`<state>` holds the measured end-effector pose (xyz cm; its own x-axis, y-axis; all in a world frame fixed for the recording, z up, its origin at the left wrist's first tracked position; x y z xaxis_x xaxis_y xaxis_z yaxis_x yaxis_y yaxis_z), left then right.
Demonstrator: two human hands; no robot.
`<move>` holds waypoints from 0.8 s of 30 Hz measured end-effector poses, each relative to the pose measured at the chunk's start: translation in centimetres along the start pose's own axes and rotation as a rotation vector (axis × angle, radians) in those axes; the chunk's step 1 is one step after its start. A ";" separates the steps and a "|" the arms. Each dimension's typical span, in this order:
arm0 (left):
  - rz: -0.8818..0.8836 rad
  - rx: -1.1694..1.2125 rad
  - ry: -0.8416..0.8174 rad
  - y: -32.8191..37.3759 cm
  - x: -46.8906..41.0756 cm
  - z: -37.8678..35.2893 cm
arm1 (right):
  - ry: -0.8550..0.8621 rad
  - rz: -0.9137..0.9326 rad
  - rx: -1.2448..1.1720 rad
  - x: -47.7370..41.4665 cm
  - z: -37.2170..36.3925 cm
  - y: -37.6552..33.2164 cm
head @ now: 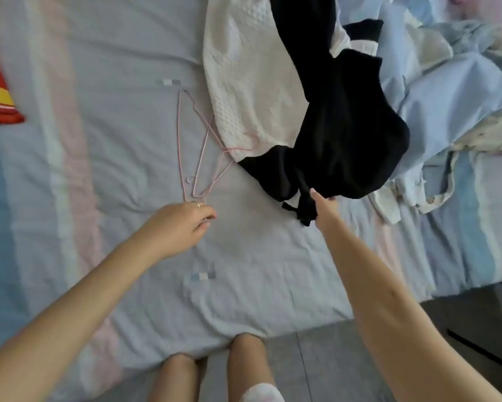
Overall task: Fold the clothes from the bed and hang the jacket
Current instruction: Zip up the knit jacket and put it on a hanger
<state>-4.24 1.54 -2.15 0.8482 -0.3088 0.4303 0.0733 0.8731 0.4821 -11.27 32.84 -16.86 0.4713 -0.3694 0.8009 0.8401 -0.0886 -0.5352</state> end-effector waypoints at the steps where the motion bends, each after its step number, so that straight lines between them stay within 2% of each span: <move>1: 0.023 0.074 0.000 0.0 0.0 -0.4 | 0.043 0.040 0.017 0.5 -0.9 -0.1; 3: 0.022 0.266 0.009 0.8 0.8 -0.7 | 0.051 0.088 0.102 3.2 -2.4 -0.2; 5: -0.002 0.352 0.000 1.8 1.6 -0.8 | -0.022 0.130 0.204 7.6 -4.0 -0.4; 9: -0.012 0.299 0.019 3.6 1.9 0.3 | -0.245 0.297 0.315 16.4 -5.3 -1.6; 13: -0.027 0.142 0.117 6.6 2.5 3.8 | -0.403 0.606 0.387 24.7 -4.6 -5.4; 15: -0.049 0.182 0.259 9.0 4.0 6.6 | -0.460 0.765 0.466 29.6 -4.1 -8.0; 17: -0.096 0.424 0.414 10.9 5.1 9.6 | -0.522 0.934 0.535 34.1 -3.7 -10.5; 18: -0.097 0.587 0.453 11.8 5.8 11.1 | -0.537 1.009 0.569 36.5 -3.3 -11.9; 20: -0.085 0.752 0.535 13.1 7.5 13.8 | -0.553 1.125 0.635 40.5 -2.1 -13.9; 23: -0.045 0.867 0.728 13.9 10.2 18.3 | -0.632 1.242 0.581 44.9 0.0 -15.6; 24: -0.034 0.940 0.796 14.3 11.0 20.0 | -0.587 1.333 0.576 45.8 0.7 -15.9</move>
<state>-4.37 3.06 24.70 0.9606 0.2774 -0.0199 -0.0247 0.1562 0.9874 -2.87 17.94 28.52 0.8495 0.5205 -0.0862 -0.3311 0.3987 -0.8552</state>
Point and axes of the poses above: each hand's wrist, its own x-axis away from the middle knuckle, its own z-axis out of the back of the hand, y = z × x, the point moved 5 cm from there along -x, towards the middle knuckle, and after that the axes turned 1 degree about x, right-handed, at the moved point
